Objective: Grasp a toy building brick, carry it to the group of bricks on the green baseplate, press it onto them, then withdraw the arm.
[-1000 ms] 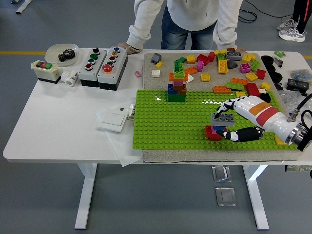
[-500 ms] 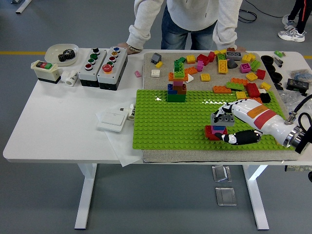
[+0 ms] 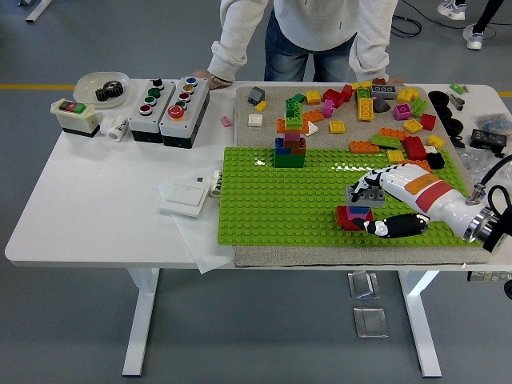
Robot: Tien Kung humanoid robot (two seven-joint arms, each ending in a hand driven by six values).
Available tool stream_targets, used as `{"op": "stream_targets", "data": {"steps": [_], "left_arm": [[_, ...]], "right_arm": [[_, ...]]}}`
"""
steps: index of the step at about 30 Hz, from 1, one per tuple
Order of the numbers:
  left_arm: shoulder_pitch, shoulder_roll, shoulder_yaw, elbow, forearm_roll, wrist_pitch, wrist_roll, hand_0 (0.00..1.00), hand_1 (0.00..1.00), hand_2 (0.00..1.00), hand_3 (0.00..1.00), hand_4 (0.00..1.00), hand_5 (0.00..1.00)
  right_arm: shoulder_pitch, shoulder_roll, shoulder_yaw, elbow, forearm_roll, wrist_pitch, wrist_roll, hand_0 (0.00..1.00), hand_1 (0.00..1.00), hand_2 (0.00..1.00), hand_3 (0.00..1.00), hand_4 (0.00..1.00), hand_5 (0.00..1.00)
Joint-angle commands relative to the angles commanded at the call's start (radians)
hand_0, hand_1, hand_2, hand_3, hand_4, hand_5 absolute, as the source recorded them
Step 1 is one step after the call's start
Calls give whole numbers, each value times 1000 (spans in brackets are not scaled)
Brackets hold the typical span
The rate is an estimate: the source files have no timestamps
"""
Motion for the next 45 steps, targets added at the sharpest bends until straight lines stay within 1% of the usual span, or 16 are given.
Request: {"op": "stream_targets", "data": {"steps": [9,18,45], "left_arm": [[-1,0,2,0,-2,0,0,779,721,650,563,590,609],[-3,0,2,0,-3,1,0,779,722,650,562,589,608],[3,-1,-1,0,7,0,2,778,724,650,563,590,611]], "right_arm": [[-1,0,-3,-3,-3,2,-1,694,663,695,559,739,490],[2,3,-12,-21,-5,5,-2,694,663,695,559,740,489],[1,9,-23,-20,-17,6,-3,696,664,694,559,743,488]]}}
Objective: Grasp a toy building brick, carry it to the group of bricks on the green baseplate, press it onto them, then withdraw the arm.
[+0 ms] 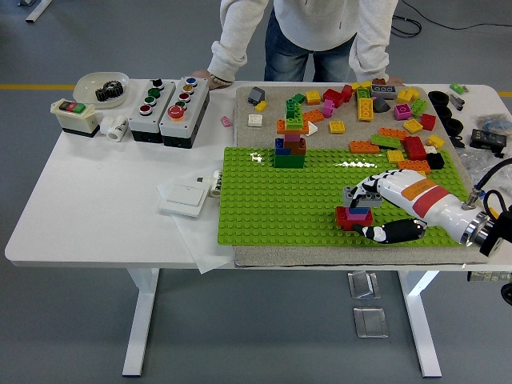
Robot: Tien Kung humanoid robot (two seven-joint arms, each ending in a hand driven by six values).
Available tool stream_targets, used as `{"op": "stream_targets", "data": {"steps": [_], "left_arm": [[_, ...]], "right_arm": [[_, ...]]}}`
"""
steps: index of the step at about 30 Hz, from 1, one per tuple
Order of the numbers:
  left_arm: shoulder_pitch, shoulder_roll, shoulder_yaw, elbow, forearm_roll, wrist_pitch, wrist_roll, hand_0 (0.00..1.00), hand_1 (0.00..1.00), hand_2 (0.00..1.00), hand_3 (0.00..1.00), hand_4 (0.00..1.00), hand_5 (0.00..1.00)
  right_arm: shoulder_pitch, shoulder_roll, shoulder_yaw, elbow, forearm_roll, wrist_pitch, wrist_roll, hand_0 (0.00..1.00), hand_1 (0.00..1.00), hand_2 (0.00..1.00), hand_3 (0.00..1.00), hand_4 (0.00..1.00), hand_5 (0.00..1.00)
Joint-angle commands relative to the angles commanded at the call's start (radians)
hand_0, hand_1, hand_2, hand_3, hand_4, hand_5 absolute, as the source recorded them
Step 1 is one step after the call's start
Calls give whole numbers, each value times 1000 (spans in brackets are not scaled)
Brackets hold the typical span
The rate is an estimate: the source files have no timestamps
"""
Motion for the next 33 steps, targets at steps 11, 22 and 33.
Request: {"op": "stream_targets", "data": {"steps": [11,22,33], "left_arm": [[-1,0,1,0,1,0,0,778,723,651,563,590,610],[-4,0,1,0,-1,1,0,779,723,651,563,590,609],[-5,1,3,0,-4,1,-1,779,724,651,562,590,610]], "right_arm": [[-4,4,4,1,-3,-2,-3,695,664,695,559,746,488],[-15,4,13,-3,-1,-4,-4,693,663,695,561,748,486],[-23,6,14,3,0,-4,-5,694,662,696,560,750,487]]}}
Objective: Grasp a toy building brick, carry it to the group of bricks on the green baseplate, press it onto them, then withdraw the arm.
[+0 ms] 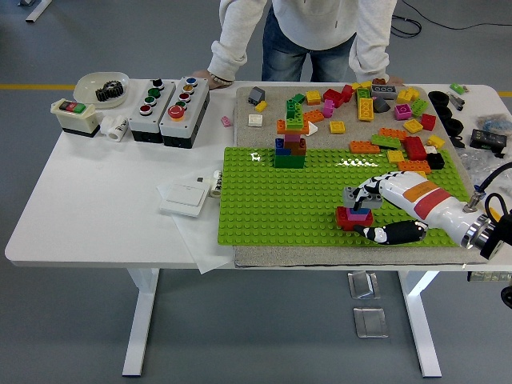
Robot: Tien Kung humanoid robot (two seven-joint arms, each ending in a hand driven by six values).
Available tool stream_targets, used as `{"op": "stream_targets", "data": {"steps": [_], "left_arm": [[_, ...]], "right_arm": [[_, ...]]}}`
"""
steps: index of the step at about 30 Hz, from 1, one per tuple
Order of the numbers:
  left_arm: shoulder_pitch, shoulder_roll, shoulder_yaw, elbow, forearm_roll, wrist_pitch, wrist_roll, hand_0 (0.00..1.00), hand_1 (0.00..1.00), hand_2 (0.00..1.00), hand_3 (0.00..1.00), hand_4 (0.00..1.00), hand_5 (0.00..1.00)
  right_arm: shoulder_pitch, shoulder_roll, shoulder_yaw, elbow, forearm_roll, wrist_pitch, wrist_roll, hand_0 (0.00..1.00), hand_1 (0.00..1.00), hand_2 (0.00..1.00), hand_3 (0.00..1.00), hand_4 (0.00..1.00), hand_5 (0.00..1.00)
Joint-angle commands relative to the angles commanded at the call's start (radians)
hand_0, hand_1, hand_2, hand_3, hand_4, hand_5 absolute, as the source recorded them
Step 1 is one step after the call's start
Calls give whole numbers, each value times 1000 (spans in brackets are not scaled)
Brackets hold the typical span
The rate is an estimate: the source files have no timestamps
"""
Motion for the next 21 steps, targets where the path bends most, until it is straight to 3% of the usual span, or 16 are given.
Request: {"op": "stream_targets", "data": {"steps": [21], "left_arm": [[-2,1,4,0,-7,-1,0,779,724,651,563,592,611]], "right_arm": [[2,0,0,1,-3,0,0,695,663,696,560,750,487]]}}
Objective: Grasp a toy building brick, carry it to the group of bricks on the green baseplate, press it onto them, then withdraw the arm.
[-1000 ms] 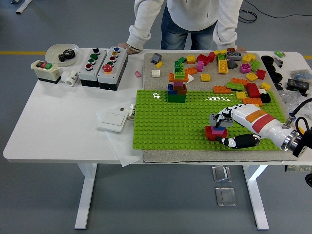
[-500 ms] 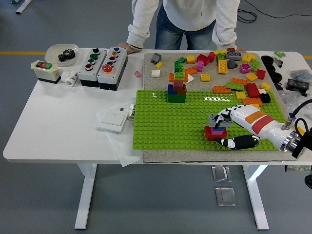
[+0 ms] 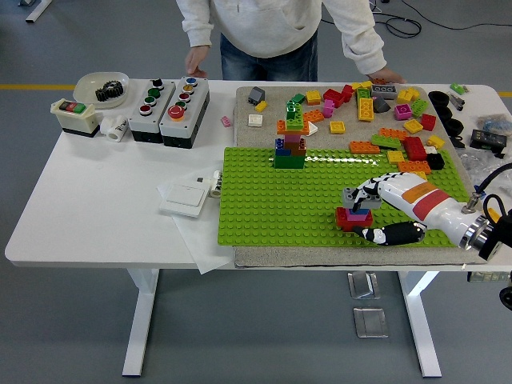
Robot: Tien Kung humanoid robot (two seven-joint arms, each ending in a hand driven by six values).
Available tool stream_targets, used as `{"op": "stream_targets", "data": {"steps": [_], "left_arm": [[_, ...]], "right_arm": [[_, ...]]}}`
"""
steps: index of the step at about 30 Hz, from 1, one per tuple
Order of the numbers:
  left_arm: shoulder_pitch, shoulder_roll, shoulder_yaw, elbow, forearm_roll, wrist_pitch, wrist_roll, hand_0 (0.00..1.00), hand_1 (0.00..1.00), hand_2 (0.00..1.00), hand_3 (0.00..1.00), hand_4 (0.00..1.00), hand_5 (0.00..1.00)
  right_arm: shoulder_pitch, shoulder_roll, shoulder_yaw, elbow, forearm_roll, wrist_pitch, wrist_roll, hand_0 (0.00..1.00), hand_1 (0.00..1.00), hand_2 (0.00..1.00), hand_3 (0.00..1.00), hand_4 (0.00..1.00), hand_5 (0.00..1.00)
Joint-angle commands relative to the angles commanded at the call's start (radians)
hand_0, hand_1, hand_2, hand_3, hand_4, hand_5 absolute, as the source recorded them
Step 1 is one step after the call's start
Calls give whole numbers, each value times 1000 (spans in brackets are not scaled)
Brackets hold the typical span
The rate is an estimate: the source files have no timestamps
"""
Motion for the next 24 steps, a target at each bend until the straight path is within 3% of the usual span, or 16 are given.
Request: {"op": "stream_targets", "data": {"steps": [24], "left_arm": [[9,1,2,0,5,-4,2,779,724,649,562,591,609]], "right_arm": [[-2,1,21,11,11,-23,3,701,667,700,564,749,485]]}}
